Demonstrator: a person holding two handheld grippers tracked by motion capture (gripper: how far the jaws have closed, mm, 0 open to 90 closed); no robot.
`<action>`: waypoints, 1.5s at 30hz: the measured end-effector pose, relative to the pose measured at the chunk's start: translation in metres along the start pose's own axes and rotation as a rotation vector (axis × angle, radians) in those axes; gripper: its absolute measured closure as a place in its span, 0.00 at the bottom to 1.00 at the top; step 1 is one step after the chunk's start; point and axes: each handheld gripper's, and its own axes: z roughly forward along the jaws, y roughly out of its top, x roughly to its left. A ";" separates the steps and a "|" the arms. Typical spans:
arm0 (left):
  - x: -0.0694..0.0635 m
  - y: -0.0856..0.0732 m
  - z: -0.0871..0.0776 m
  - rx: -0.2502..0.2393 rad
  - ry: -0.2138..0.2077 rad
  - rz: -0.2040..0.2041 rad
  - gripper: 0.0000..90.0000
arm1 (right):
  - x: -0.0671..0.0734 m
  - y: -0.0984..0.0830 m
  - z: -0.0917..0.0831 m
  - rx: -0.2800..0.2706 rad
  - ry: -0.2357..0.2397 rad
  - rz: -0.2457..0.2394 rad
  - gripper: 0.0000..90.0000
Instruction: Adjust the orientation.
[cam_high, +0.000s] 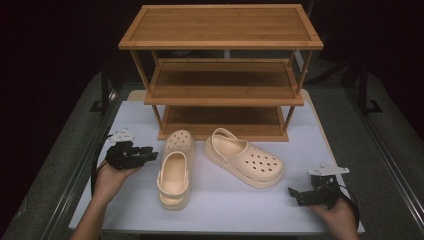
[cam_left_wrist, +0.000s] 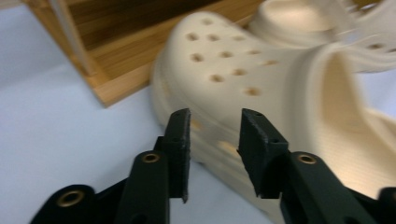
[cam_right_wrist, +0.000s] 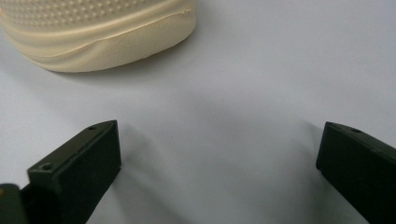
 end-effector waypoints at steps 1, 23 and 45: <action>-0.003 0.000 -0.001 -0.006 -0.008 -0.002 0.65 | 0.000 0.000 0.000 -0.001 0.000 0.000 0.00; -0.032 0.003 0.012 0.009 0.021 0.123 0.86 | 0.000 0.000 0.000 0.000 0.000 0.002 0.00; -0.005 -0.008 -0.015 0.003 0.005 0.116 0.91 | 0.000 0.000 0.000 -0.001 0.001 0.002 0.00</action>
